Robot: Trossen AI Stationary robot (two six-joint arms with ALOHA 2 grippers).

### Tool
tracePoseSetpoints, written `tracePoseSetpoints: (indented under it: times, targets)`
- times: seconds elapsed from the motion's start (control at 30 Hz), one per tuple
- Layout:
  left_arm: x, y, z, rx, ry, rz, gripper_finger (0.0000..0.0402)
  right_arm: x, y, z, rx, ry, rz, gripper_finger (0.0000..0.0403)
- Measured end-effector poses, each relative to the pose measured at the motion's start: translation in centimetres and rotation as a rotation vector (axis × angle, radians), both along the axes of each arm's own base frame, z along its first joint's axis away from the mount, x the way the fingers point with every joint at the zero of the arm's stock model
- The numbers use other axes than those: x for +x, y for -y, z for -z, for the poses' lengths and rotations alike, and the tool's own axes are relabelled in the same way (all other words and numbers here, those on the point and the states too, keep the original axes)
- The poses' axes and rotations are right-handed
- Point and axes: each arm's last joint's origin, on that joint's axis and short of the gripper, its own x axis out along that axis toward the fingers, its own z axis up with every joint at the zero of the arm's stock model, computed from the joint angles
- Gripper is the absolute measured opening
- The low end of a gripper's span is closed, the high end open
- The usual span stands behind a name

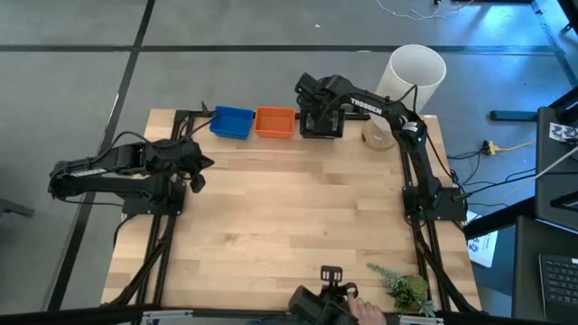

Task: Stack baskets by color
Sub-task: Stack the bottom black bin on the stacked black bins, then return to Home Position

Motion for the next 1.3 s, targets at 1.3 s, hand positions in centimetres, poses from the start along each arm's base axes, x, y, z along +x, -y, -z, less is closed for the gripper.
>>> tracePoseSetpoints:
  times: [1.3]
  targets:
    - [0.0,0.0,0.0,0.000,-0.001,-0.001,0.0000,0.2,-6.7,-7.2,0.403,0.189,0.181,0.0137]
